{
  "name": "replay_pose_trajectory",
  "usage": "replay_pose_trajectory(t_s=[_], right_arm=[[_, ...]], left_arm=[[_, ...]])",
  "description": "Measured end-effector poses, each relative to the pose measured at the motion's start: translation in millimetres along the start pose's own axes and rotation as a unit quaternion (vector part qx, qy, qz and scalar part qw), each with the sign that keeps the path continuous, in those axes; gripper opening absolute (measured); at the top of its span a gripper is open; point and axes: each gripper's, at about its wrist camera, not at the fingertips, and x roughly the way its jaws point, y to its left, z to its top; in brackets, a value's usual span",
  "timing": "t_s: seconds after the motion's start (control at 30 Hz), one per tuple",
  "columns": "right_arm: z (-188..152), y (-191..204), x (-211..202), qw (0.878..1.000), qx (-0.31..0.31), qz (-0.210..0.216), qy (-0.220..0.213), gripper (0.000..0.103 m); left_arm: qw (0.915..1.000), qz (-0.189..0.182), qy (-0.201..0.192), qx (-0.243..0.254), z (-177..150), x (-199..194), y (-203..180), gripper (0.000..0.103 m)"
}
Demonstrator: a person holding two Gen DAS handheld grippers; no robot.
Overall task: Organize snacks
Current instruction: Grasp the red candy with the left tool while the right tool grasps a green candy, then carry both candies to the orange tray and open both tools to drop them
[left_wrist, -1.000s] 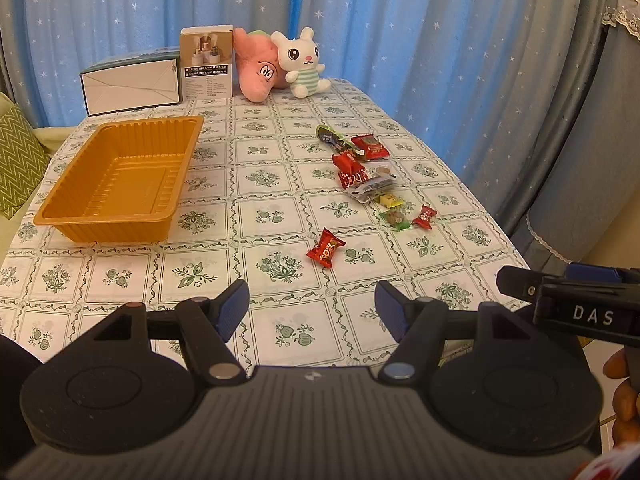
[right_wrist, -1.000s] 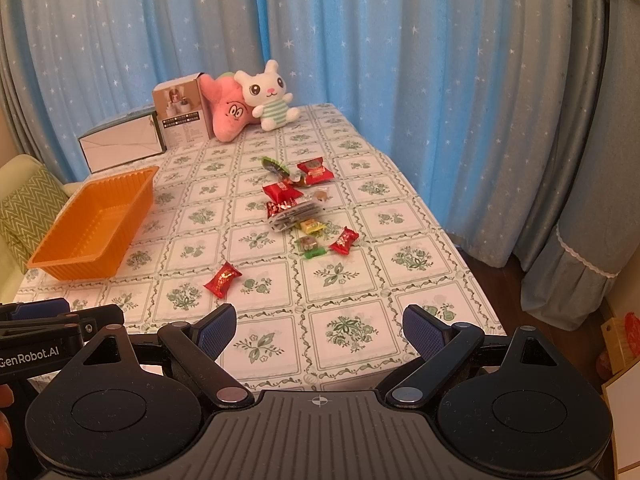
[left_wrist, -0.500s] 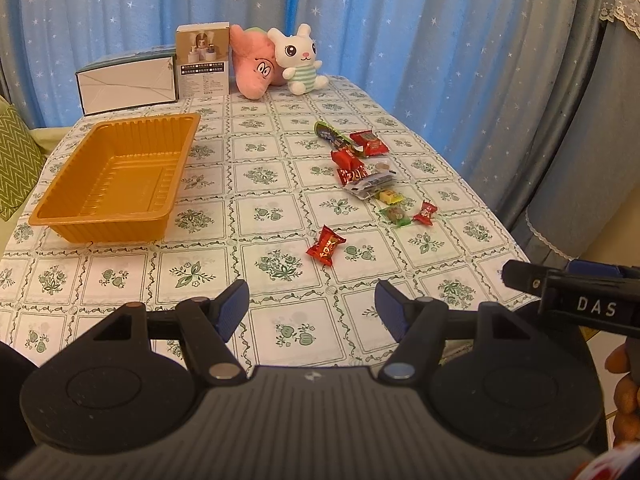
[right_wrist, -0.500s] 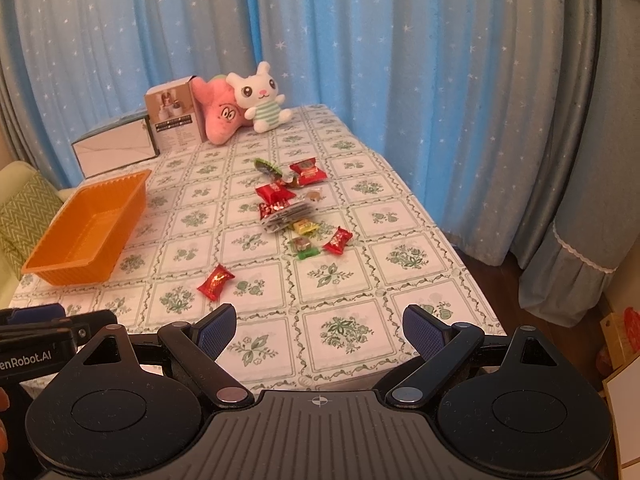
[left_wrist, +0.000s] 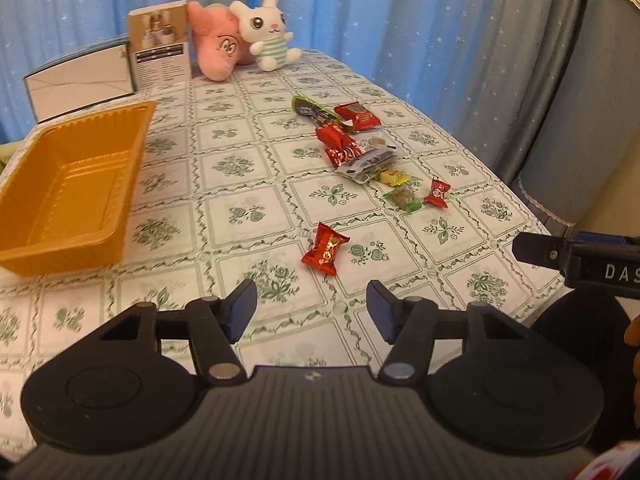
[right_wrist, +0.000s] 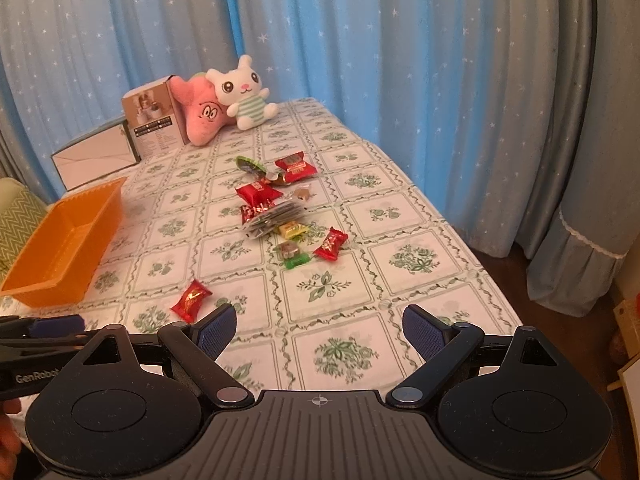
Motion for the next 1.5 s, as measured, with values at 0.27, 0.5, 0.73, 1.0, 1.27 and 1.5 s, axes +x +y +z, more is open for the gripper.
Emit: replay_pose_trajectory(t_s=[0.27, 0.5, 0.73, 1.0, 1.27, 1.5], right_arm=[[10, -6, 36, 1.000, 0.016, -0.009, 0.006, 0.090], [9, -8, 59, 0.999, 0.023, -0.014, 0.017, 0.090], [11, -5, 78, 0.999, 0.022, -0.010, 0.026, 0.083], [27, 14, 112, 0.999, -0.023, 0.028, 0.024, 0.062], [44, 26, 158, 0.993, -0.103, 0.041, 0.031, 0.043], [41, 27, 183, 0.989, -0.135, 0.027, 0.060, 0.027]], left_arm=[[0.9982, -0.023, -0.004, 0.056, 14, 55, -4, 0.044], [0.9952, -0.036, 0.004, 0.091, 20, 92, -6, 0.037], [0.9960, -0.037, 0.015, 0.080, 22, 106, 0, 0.019], [0.9993, -0.016, 0.000, 0.035, 27, 93, 19, 0.017], [0.9996, -0.015, -0.015, 0.016, 36, 79, 30, 0.017], [0.9997, -0.018, -0.014, 0.011, 36, 78, 31, 0.017]])
